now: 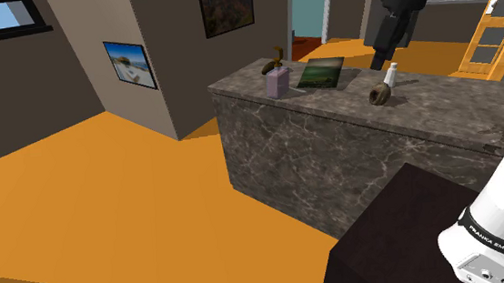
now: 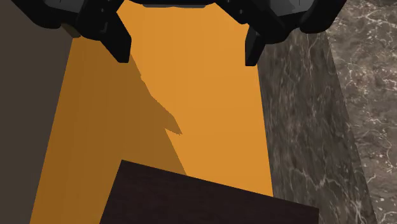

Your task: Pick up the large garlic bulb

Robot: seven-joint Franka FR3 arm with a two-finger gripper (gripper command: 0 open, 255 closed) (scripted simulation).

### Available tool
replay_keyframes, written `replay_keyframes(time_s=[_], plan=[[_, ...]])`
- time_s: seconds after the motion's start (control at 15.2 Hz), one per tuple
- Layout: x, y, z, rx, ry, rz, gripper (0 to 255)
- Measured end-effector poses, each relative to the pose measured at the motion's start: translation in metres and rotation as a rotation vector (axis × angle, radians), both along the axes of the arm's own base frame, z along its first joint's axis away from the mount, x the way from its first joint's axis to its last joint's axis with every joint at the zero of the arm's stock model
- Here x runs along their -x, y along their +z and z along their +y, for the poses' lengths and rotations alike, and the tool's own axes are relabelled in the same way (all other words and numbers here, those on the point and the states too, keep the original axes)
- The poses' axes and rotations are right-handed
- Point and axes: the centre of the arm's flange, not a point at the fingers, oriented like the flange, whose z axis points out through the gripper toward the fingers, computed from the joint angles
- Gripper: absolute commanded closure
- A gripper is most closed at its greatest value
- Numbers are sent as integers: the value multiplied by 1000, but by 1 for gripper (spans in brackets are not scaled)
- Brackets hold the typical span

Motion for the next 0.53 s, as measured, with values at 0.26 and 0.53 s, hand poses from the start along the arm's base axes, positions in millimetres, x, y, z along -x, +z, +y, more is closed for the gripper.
replay_keyframes(time_s=[0.26,0.53], plan=[[-11,-11,-21,9,-9,7,0],[-32,-35,-62,26,-24,19,0]])
